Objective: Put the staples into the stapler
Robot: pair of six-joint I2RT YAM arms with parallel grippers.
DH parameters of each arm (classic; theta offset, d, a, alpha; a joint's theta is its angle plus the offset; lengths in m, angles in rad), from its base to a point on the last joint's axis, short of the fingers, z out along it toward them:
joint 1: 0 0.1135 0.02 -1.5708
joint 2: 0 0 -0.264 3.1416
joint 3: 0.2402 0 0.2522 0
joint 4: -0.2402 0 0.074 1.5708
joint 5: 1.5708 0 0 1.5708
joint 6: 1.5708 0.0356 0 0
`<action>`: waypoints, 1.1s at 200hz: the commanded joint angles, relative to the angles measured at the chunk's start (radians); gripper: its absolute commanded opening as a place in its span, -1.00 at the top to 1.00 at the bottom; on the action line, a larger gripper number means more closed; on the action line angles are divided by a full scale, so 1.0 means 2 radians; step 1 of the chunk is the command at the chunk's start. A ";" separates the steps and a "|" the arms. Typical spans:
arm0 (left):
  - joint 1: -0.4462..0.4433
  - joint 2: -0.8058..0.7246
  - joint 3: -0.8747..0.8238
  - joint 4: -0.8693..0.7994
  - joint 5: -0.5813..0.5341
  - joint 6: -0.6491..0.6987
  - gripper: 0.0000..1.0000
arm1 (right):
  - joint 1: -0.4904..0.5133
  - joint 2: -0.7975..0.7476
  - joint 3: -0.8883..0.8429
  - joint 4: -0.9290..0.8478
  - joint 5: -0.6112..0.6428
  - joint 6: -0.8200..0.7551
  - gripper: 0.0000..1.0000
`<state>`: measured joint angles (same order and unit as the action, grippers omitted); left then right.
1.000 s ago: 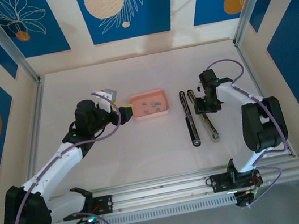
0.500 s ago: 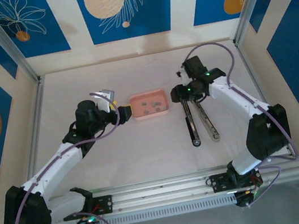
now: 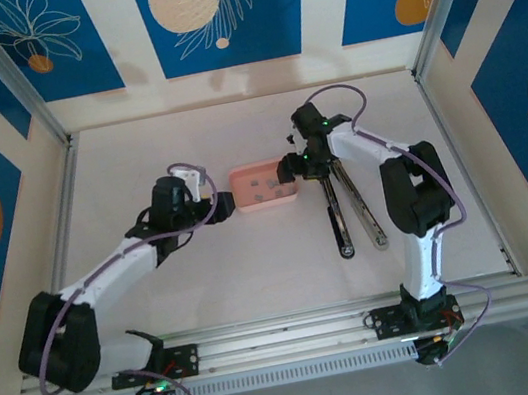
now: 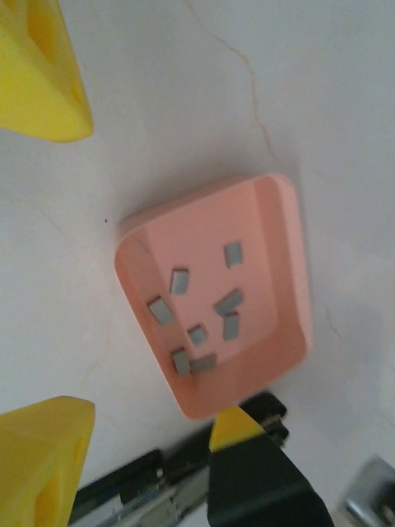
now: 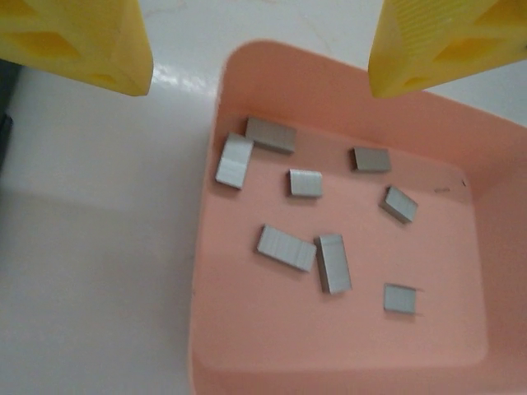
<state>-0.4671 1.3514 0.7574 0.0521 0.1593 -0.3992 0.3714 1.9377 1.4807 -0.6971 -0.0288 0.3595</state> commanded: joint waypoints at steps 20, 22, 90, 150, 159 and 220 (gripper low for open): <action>-0.001 0.079 0.060 0.002 0.009 -0.038 -0.61 | -0.007 0.020 0.014 0.011 -0.042 0.021 -0.37; -0.001 0.084 0.062 0.002 0.011 -0.039 -0.61 | -0.008 0.021 0.012 0.012 -0.043 0.021 -0.36; -0.001 0.142 0.093 0.009 0.021 -0.051 -0.60 | 0.011 -0.002 -0.036 0.023 -0.085 0.042 -0.24; -0.001 0.100 0.070 -0.005 0.009 -0.050 -0.60 | 0.064 -0.080 -0.077 0.009 -0.075 0.061 -0.25; -0.001 0.091 0.065 -0.010 0.008 -0.054 -0.61 | 0.067 -0.094 -0.076 -0.004 -0.065 0.060 -0.27; -0.001 0.027 0.017 -0.005 0.038 -0.159 -0.58 | 0.041 -0.077 0.023 -0.041 -0.025 -0.055 -0.52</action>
<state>-0.4671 1.4487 0.8486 0.0299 0.1925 -0.5846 0.4847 1.7309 1.4216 -0.7437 -0.0937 0.3794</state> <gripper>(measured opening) 0.792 0.747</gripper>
